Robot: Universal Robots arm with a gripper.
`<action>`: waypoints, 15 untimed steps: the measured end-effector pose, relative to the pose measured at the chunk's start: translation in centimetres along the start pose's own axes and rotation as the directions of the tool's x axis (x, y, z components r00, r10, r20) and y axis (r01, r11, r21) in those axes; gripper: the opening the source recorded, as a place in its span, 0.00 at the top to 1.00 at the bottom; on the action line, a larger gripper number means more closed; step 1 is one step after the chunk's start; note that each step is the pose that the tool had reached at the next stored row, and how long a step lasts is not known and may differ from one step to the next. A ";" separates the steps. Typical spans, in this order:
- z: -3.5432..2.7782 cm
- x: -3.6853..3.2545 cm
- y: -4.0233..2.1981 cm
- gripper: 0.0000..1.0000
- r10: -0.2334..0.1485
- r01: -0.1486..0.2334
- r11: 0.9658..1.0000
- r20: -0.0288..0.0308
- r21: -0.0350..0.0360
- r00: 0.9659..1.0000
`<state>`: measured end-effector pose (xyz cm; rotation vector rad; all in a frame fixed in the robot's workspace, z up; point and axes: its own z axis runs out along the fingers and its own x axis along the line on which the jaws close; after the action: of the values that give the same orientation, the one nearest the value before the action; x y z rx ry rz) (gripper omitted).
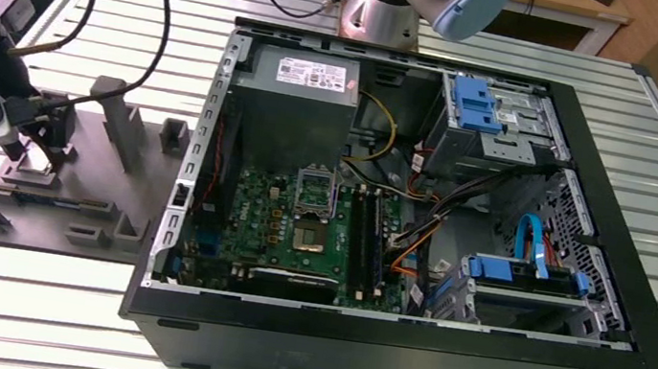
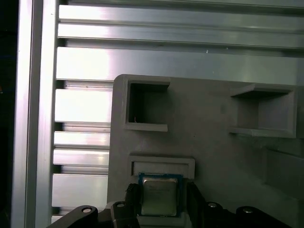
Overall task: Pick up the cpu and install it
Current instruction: 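Pick up the cpu and move it towards the insertion slot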
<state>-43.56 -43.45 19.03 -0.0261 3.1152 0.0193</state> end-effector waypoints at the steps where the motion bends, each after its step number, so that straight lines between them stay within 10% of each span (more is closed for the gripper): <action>1: 0.01 0.00 0.00 0.47 0.000 0.000 1.000 0.000 0.000 1.000; 15: 0.24 0.09 0.00 0.47 0.000 0.000 1.000 0.000 0.000 1.000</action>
<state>-43.65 -43.45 18.79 -0.0260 3.1152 0.0193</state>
